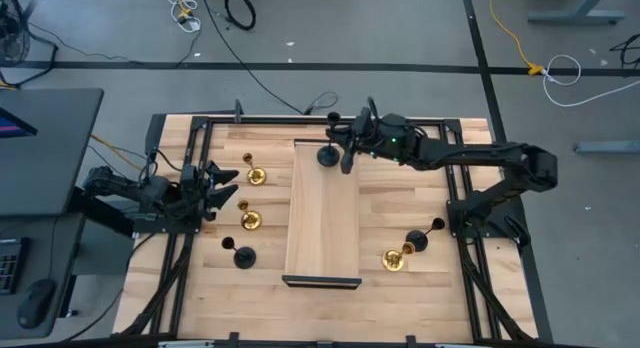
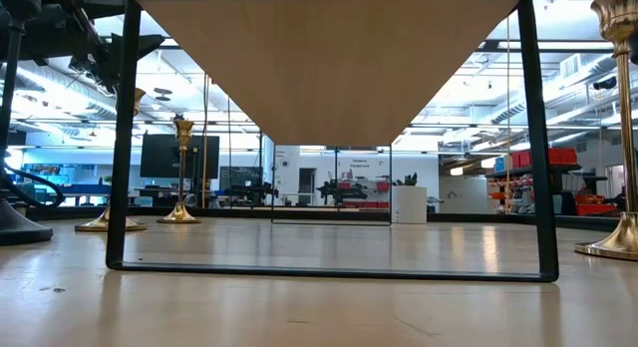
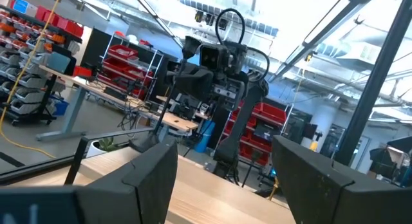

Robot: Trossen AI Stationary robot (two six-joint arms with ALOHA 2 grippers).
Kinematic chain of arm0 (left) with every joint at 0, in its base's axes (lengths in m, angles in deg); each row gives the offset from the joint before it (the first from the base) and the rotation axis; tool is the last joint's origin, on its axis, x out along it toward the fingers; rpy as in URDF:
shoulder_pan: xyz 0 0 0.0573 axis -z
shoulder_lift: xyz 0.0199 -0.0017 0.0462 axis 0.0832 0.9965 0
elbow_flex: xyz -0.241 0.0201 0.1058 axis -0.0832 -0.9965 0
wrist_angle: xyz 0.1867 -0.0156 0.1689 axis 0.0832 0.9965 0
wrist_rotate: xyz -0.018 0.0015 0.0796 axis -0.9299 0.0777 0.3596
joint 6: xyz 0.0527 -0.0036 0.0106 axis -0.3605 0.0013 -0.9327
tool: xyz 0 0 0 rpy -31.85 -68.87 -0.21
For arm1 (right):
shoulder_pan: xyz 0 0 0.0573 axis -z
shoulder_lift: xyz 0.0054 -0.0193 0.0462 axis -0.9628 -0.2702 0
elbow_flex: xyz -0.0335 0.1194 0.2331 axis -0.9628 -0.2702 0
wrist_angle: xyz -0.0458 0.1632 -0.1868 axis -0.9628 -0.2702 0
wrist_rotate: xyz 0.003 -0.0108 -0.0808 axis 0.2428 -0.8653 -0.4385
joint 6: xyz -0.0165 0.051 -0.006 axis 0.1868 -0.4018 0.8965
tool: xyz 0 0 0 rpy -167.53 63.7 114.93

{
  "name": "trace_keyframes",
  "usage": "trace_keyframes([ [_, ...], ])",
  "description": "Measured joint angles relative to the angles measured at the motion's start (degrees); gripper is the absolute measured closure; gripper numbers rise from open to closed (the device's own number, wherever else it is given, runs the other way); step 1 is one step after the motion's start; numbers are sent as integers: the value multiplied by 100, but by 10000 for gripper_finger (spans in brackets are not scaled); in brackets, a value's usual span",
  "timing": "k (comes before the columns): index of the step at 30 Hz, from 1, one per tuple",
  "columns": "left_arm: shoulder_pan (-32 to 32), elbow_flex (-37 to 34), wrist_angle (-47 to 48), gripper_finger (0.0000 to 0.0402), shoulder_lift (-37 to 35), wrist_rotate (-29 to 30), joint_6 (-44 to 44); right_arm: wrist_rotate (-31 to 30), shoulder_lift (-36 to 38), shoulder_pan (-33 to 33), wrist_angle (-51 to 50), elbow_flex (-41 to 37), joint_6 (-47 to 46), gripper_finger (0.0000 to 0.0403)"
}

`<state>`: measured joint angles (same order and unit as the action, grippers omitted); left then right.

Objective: Pick & Place candle stick holders
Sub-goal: Put the top right black candle holder on the shelf

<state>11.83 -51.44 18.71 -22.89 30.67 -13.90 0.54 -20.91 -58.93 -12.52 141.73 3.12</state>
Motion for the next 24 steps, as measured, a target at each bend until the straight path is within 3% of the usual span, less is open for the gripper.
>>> trace_keyframes([
  [24,0,0,7,149,2,-2,2,-147,-232,43,205,-7,67,401],
])
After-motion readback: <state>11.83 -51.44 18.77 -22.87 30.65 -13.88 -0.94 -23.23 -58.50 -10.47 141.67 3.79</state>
